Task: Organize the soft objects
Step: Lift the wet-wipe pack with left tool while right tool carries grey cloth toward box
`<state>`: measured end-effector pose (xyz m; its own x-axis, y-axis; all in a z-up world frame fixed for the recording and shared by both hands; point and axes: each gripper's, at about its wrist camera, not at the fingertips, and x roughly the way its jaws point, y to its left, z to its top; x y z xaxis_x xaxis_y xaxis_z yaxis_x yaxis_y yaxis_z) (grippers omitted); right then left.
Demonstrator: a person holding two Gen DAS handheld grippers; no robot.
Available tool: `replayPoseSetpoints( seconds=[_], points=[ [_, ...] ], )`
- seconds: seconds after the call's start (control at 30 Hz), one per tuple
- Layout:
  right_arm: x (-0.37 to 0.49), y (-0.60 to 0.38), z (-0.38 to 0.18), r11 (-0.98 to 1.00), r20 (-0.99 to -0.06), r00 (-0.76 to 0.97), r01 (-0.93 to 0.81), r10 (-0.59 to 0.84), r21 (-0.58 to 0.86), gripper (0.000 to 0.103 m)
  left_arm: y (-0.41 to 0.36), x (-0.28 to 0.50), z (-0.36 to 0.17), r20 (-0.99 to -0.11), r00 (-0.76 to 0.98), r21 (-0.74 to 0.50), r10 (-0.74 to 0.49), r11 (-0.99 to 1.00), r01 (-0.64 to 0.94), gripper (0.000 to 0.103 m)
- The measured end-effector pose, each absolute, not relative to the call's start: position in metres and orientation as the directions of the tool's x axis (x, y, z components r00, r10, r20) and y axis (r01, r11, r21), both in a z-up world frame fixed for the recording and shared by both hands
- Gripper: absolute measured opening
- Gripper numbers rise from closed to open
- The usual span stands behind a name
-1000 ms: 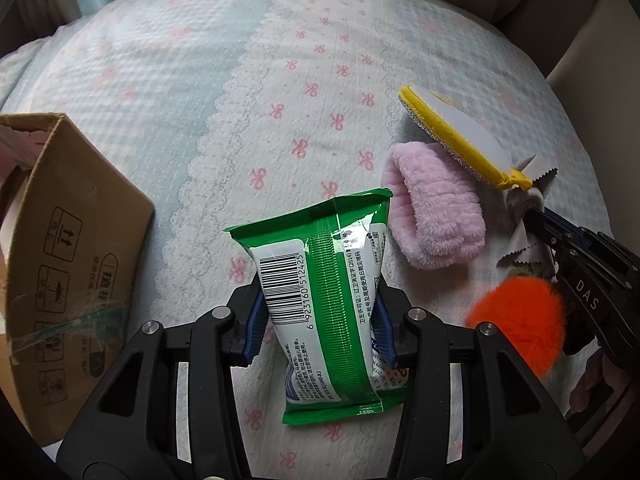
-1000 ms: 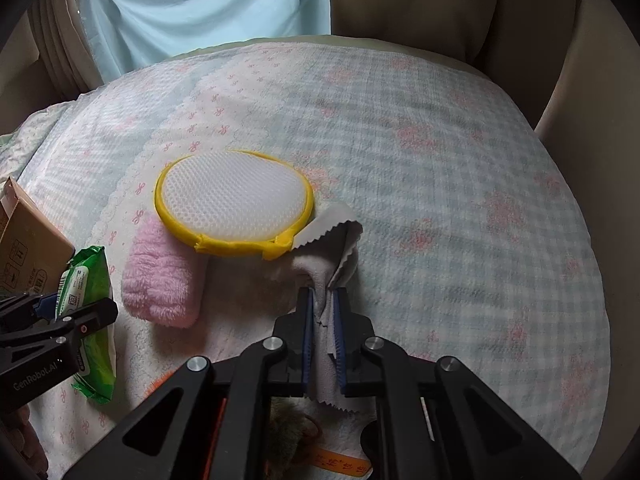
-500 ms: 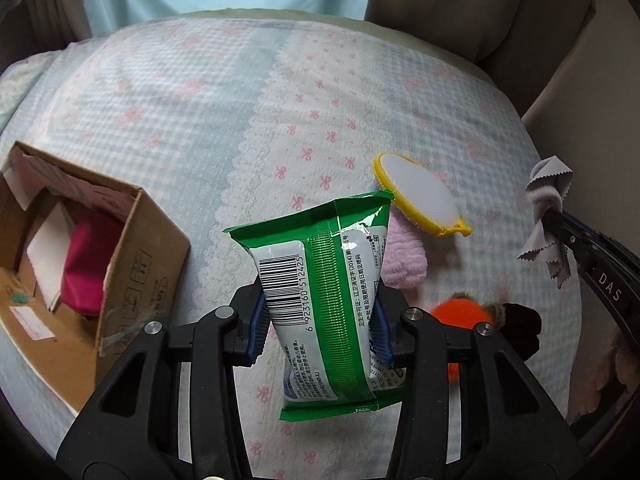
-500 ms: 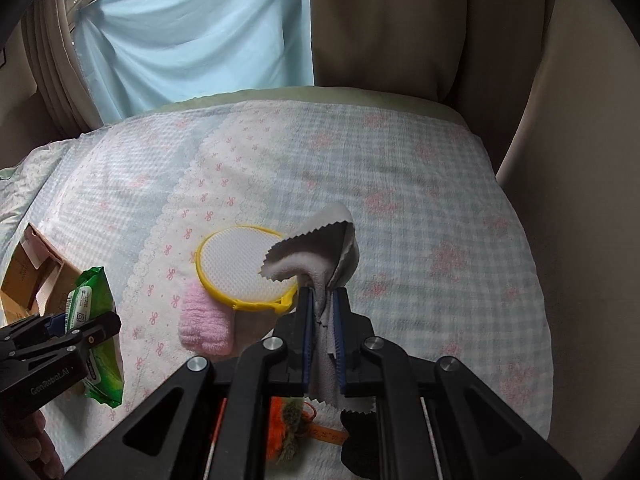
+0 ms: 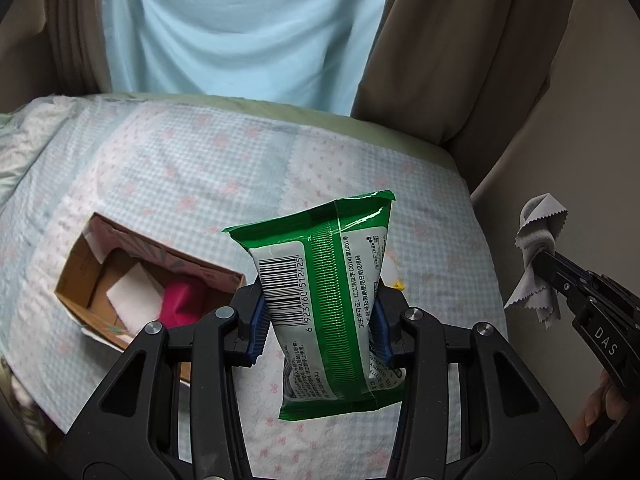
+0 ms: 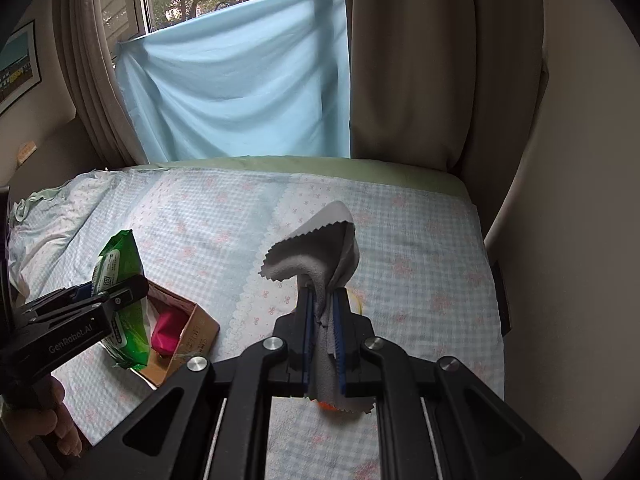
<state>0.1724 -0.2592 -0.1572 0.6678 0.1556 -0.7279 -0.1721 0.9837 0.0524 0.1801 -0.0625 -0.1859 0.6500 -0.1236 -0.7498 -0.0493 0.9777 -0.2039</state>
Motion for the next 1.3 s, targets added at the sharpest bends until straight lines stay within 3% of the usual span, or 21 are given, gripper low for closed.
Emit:
replayPoseSetpoints(
  seconds=[0.3,0.67,1.0,1.3],
  points=[
    [0.141,-0.191,-0.120,0.963,-0.698,0.674,-0.253,0.243,0.091,0.009,0.006,0.159,-0.142,-0.739,0.668,-0.179,-0.092,0.982,-0.062,0.039],
    [0.142,-0.072,-0.124,0.962,-0.707,0.658,-0.238,0.259,0.130,0.009,0.127,0.177,-0.153,-0.772,0.624,-0.168,-0.122,0.986,-0.015,0.039],
    [0.164,0.023,-0.159,0.978,-0.778,0.594,-0.090,0.204,0.188,0.009,0.228,0.222,-0.203,-0.846,0.502,-0.151,-0.180,0.984,0.099,0.038],
    [0.198,0.068,-0.224,0.972,-0.856,0.465,-0.054,0.227,0.228,0.009,0.248,0.255,-0.279,-0.907,0.382,-0.108,-0.176,0.975,0.194,0.039]
  ],
)
